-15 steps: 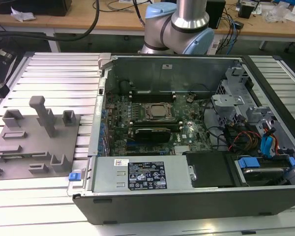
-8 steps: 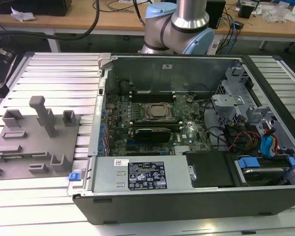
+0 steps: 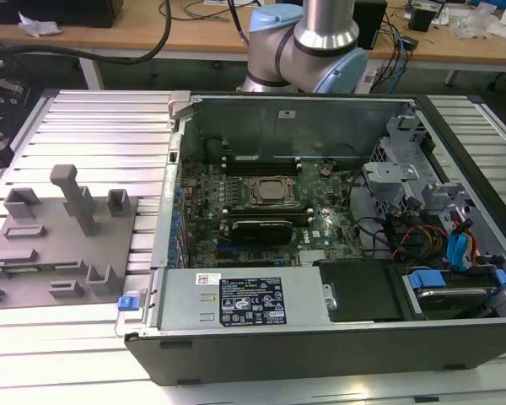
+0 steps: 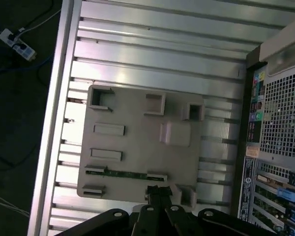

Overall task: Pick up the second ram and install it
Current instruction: 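Pick up the second ram and move it above second insertion slot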

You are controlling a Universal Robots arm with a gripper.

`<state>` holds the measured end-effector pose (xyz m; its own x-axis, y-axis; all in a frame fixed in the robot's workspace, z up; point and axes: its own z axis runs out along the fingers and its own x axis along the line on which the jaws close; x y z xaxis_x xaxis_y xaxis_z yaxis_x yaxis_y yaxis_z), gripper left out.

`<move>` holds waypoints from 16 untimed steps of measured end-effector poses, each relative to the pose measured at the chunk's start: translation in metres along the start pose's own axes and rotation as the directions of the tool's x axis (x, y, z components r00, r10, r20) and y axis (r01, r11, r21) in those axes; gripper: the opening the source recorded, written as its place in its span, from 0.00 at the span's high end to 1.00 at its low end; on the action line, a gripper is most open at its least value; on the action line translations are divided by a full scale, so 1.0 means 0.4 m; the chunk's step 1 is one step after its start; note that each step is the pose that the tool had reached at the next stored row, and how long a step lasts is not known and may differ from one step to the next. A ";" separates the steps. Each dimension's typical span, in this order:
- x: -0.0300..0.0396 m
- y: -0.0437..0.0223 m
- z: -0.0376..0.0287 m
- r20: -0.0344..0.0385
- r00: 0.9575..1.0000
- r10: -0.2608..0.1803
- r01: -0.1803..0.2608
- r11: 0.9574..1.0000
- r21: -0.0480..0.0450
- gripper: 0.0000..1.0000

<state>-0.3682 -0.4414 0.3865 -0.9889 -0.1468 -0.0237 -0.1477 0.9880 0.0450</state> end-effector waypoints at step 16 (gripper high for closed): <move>0.000 0.000 0.000 -0.012 0.954 -0.299 0.299 0.954 -0.009 0.89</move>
<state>-0.3682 -0.4414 0.3865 -0.8997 -0.4358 -0.0236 -0.4365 0.8986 0.0450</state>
